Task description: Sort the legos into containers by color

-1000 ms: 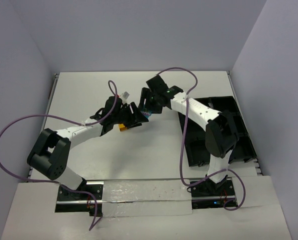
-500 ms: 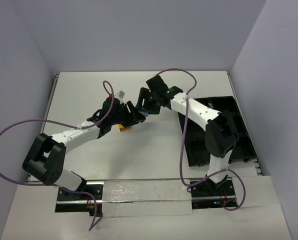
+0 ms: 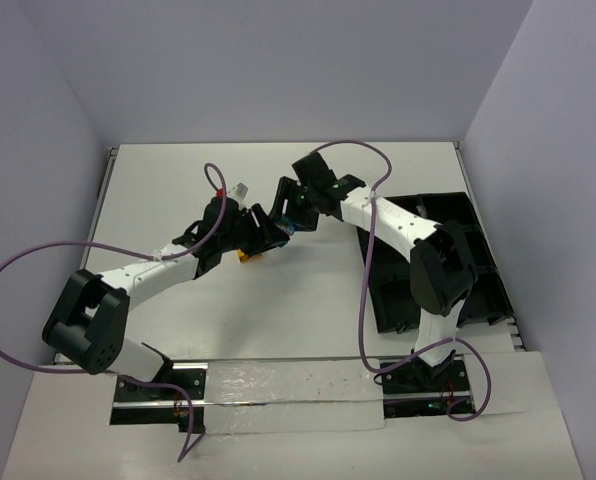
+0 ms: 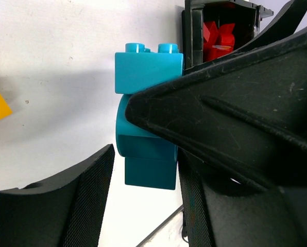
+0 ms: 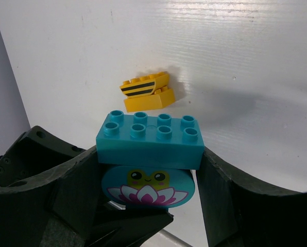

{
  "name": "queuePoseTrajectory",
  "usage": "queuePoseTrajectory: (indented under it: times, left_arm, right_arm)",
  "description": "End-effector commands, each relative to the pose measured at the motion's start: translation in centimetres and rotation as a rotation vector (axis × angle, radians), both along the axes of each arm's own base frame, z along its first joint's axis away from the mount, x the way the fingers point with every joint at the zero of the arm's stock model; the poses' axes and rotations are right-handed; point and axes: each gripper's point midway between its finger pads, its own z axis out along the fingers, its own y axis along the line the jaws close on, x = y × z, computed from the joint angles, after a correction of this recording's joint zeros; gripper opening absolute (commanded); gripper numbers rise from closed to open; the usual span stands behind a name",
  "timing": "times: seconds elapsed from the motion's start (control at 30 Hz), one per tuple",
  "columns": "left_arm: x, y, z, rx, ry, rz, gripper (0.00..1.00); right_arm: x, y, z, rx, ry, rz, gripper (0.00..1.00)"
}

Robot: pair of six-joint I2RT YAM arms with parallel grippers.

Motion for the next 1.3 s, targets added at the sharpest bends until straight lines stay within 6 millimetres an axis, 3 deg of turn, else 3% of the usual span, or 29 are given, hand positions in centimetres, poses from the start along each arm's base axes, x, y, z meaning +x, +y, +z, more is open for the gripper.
queuePoseTrajectory:
  times: [0.0, 0.1, 0.23, 0.57, 0.93, 1.07, 1.17, 1.27]
  left_arm:
    - [1.0, -0.2, 3.2, -0.031, -0.100, 0.013, 0.67]
    - [1.0, 0.1, 3.3, -0.018, -0.102, 0.018, 0.84]
    - [1.0, 0.5, 3.3, -0.004, -0.111, 0.034, 0.87]
    - [1.3, 1.0, 4.3, -0.004, -0.146, 0.059, 0.76]
    - [1.4, 0.9, 4.0, 0.001, -0.143, 0.057, 0.65]
    - [1.4, 0.8, 4.2, -0.004, -0.145, 0.055, 0.57]
    - [1.4, 0.8, 4.6, -0.009, -0.155, 0.053, 0.44]
    - [1.4, 0.8, 4.9, -0.007, -0.153, 0.053, 0.15]
  right_arm:
    - [-0.3, 0.7, 2.5, 0.058, -0.044, 0.018, 0.47]
    - [-0.5, 0.7, 2.3, 0.064, -0.036, 0.015, 0.47]
    - [-0.7, 0.8, 2.2, 0.066, -0.036, 0.016, 0.47]
    - [-1.0, 1.4, 2.5, 0.106, -0.023, 0.032, 0.47]
    - [-0.9, 1.9, 3.3, 0.135, -0.025, 0.043, 0.47]
    - [-1.0, 1.9, 3.4, 0.136, -0.028, 0.045, 0.47]
    - [-0.9, 1.8, 3.3, 0.131, -0.028, 0.039, 0.47]
    - [-0.9, 1.7, 3.3, 0.128, -0.030, 0.042, 0.52]
